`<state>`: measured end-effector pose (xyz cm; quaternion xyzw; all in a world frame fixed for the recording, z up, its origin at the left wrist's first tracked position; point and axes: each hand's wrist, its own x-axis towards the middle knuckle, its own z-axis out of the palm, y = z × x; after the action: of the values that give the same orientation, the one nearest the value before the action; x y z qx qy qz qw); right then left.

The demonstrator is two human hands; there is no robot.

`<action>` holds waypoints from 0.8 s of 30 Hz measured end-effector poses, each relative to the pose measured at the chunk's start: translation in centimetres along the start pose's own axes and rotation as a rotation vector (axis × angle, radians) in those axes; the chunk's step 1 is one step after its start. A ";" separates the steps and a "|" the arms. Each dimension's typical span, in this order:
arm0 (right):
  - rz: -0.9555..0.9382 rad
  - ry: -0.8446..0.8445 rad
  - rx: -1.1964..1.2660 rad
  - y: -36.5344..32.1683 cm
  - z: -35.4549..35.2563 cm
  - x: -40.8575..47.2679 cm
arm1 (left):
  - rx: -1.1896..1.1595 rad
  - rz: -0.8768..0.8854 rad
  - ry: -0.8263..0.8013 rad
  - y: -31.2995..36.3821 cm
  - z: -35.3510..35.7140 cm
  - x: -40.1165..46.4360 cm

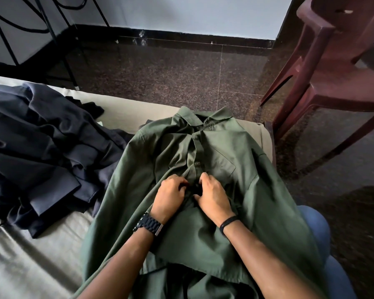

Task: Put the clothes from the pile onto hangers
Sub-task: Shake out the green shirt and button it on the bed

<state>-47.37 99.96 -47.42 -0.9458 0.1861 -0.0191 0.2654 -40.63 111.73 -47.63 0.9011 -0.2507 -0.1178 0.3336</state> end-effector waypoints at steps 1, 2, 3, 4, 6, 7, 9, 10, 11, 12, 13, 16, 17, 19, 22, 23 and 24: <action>0.001 0.003 -0.006 0.0 0.1 0.0 | 0.025 -0.007 -0.001 0.1 0.2 0.0; 0.004 0.007 -0.009 -0.1 0.1 0.0 | 0.051 -0.014 -0.005 0.2 0.3 0.0; 0.010 0.016 -0.008 -0.1 0.0 0.0 | 0.075 -0.011 -0.004 0.3 0.4 0.0; 0.027 0.029 0.008 0.0 -0.2 0.1 | 0.095 -0.007 -0.006 0.4 0.4 0.0; 0.080 0.057 0.107 0.3 -0.6 0.1 | 0.116 0.003 -0.010 0.6 0.3 0.1; 0.110 0.058 0.178 0.4 -0.8 0.2 | 0.126 0.005 -0.018 0.6 0.2 0.1; 0.163 0.036 0.319 0.9 -1.2 0.2 | 0.166 0.001 -0.047 0.5 0.2 -0.1; 0.185 0.025 0.370 1.0 -1.4 0.2 | 0.189 -0.001 -0.057 0.5 0.2 -0.2; 0.204 0.023 0.404 1.1 -1.6 0.1 | 0.202 -0.005 -0.060 0.5 0.2 -0.3; 0.216 0.031 0.431 1.2 -1.7 0.1 | 0.207 -0.009 -0.058 0.4 0.2 -0.4; 0.217 0.044 0.451 1.2 -1.8 0.0 | 0.208 -0.015 -0.053 0.4 0.2 -0.5; 0.162 0.061 0.479 1.0 -2.2 -0.2 | 0.207 -0.041 -0.035 0.4 0.4 -0.3; 0.145 0.049 0.476 1.0 -2.3 -0.2 | 0.205 -0.051 -0.034 0.5 0.5 -0.3; 0.153 0.031 0.494 0.8 -2.4 -0.3 | 0.204 -0.062 -0.042 0.5 0.6 -0.3; 0.250 0.068 0.540 0.6 -2.4 -0.3 | 0.191 -0.062 -0.046 0.7 0.6 -0.3; 0.271 0.090 0.531 0.6 -2.3 -0.3 | 0.185 -0.063 -0.047 0.8 0.6 -0.3; 0.281 0.108 0.517 0.6 -2.2 -0.3 | 0.177 -0.065 -0.049 0.9 0.5 -0.4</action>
<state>-48.17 98.52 -45.82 -0.8096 0.3180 -0.0794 0.4870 -41.50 111.05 -47.39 0.9316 -0.2388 -0.1280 0.2422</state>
